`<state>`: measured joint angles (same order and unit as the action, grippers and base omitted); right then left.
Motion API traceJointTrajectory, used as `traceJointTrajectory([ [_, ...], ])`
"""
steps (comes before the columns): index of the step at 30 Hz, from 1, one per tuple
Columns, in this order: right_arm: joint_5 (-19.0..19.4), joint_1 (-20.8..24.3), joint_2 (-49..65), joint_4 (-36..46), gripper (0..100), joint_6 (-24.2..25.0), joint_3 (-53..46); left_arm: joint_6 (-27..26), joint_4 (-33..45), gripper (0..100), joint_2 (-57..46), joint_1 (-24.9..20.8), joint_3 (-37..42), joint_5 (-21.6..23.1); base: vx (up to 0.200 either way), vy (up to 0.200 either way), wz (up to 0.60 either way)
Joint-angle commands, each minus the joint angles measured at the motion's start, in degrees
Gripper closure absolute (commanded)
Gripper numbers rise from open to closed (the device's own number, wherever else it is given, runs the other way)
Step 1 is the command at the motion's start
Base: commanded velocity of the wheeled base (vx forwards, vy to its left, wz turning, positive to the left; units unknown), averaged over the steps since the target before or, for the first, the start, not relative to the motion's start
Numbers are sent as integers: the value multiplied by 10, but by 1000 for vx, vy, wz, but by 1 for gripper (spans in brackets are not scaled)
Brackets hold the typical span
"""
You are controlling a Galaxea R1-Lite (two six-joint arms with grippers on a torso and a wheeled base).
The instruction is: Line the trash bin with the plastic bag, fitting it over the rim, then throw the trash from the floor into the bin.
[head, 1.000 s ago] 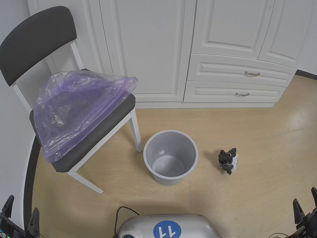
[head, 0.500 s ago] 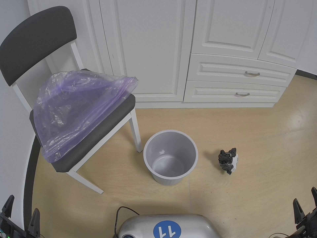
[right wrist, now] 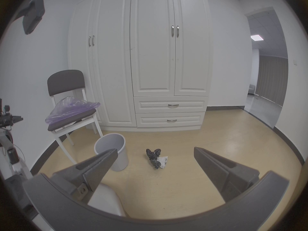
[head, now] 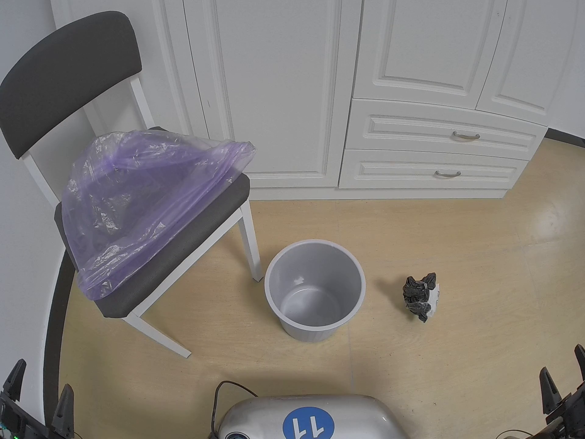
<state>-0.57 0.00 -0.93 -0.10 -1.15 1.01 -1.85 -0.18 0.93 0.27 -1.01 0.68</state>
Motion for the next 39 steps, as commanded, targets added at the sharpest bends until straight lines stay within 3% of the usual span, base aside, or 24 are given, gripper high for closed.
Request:
traceJointTrajectory([
  [1,8,-1,9,1,0,-17,-10,-16,-3,0,-9,-1,10,11,0,0,0],
  [9,-2,0,9,-2,0,19,-10,-10,-3,0,-9,0,10,11,0,0,0],
  [17,11,-1,9,-1,0,-15,-10,-14,-3,0,-9,1,10,12,0,0,0],
  [21,-2,0,9,-6,0,27,-10,21,-2,0,-9,0,9,-4,0,0,0],
  [24,-9,0,9,-7,0,27,-10,43,-9,0,-9,0,10,-29,0,0,0],
  [28,7,-1,9,-7,0,-24,-9,17,-84,0,-8,-1,-35,-9,0,0,0],
  [31,8,-1,9,-8,0,-15,-9,17,-64,0,-2,-2,-87,39,0,0,0],
  [35,8,0,9,-14,0,24,-10,12,-3,0,-8,0,-93,42,0,0,0],
  [39,-2,1,9,-14,0,30,-10,11,-3,0,-8,0,-85,46,0,0,0],
])
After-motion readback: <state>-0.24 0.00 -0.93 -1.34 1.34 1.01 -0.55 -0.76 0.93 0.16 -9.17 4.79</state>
